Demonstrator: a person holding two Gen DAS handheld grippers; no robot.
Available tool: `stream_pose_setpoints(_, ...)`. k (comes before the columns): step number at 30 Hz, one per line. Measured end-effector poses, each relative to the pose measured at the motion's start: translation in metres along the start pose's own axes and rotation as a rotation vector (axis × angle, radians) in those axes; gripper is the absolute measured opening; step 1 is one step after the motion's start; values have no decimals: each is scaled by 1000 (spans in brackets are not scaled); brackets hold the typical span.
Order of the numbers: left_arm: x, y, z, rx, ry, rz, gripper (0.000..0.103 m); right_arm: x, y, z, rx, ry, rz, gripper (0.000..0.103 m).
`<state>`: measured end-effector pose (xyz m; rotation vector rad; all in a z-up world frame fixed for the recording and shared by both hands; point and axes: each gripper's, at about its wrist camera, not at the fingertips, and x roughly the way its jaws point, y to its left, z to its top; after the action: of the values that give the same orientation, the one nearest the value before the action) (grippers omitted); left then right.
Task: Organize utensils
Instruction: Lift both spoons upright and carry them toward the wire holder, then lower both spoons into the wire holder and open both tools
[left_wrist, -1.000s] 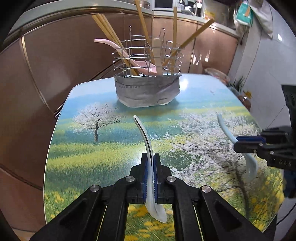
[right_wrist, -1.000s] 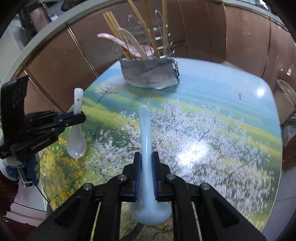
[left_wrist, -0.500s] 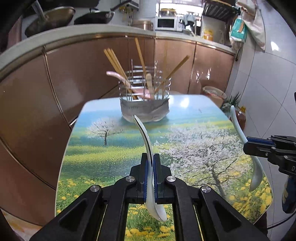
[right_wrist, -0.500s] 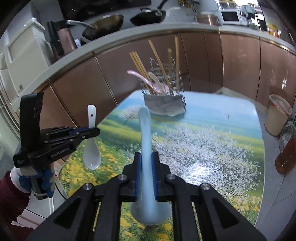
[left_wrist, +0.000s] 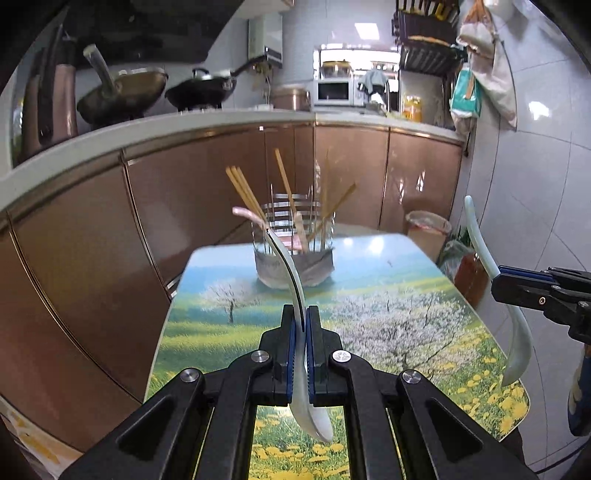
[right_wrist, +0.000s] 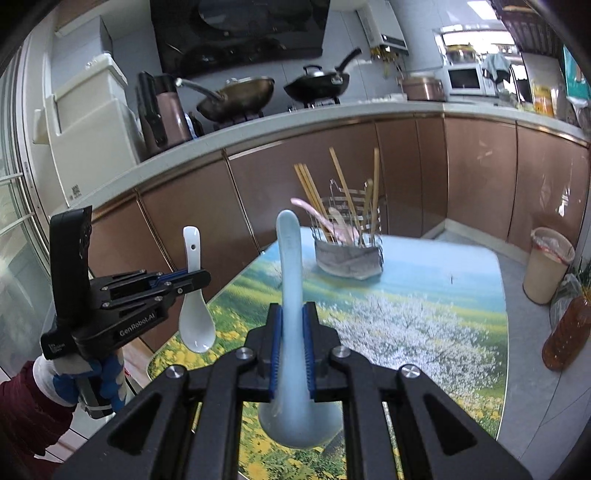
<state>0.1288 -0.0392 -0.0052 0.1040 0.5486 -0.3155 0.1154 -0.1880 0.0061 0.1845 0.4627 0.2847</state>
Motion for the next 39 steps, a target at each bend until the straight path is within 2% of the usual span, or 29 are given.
stream_pose_setpoints(13,-6,-4,29,33,-87,24,5,-11,11,46,-35,-107,13,10)
stream_pose_setpoints(22,21,11,47,0,-90,21,5,11,-2,75,-31,-139,19,10)
stream_pose_setpoints(28,55,32,74,-43,-88,3,5,49,-15,110,-39,-163,32,10)
stream_pose_setpoints(34,100,40,112,-49,-131,0,5,111,-36,150,-53,-202,37,10)
stream_pose_setpoints(39,149,48,138,-116,-195,-11,5,161,-57,165,-38,-249,-25,11)
